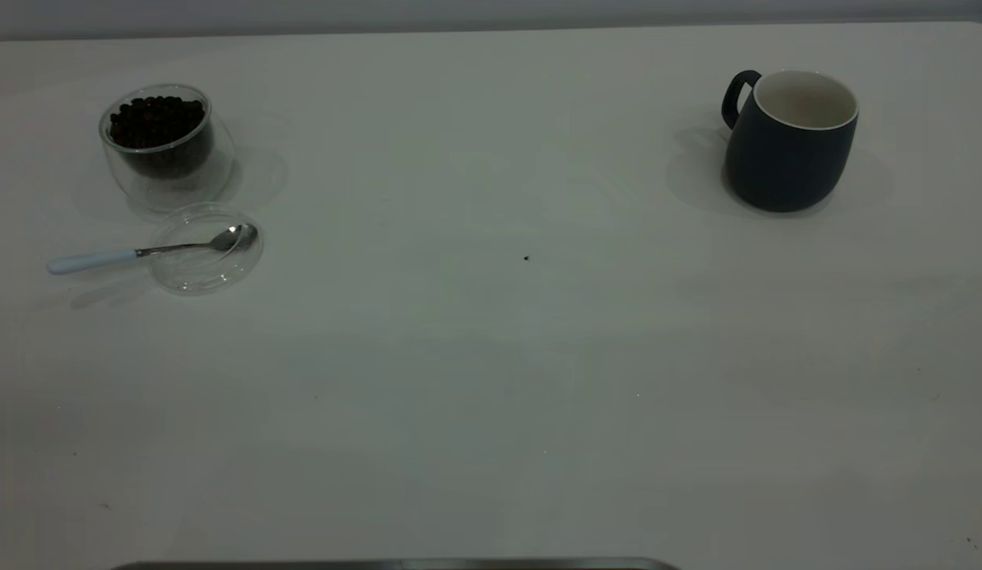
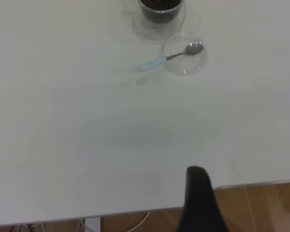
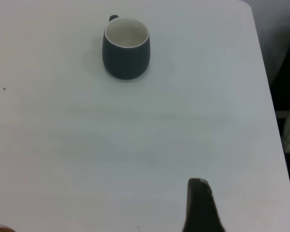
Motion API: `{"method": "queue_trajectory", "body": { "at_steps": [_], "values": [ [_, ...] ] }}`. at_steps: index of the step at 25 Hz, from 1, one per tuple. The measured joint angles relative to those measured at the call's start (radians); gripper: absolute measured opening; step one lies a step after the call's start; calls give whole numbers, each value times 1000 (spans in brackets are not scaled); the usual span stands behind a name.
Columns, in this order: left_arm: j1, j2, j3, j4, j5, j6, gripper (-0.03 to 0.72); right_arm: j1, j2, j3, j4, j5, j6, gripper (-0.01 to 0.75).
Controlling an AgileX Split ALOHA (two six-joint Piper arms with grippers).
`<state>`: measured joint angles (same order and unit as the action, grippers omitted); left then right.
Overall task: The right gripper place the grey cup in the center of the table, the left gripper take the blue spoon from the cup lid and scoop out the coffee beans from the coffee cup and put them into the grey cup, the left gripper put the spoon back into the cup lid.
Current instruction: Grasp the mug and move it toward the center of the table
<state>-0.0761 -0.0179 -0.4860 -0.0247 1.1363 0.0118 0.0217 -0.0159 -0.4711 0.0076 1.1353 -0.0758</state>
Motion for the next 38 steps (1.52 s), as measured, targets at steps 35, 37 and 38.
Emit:
{"method": "queue_trajectory", "body": {
  "at_steps": [35,37,38],
  "values": [
    [0,0,0,0,0,0,582,0,0,0,-8,-2,15,459],
    [0,0,0,0,0,0,582,0,0,-3,-18,-11,17,459],
    [0,0,0,0,0,0,582,0,9,-11,-25,-21,17,459]
  ]
}}
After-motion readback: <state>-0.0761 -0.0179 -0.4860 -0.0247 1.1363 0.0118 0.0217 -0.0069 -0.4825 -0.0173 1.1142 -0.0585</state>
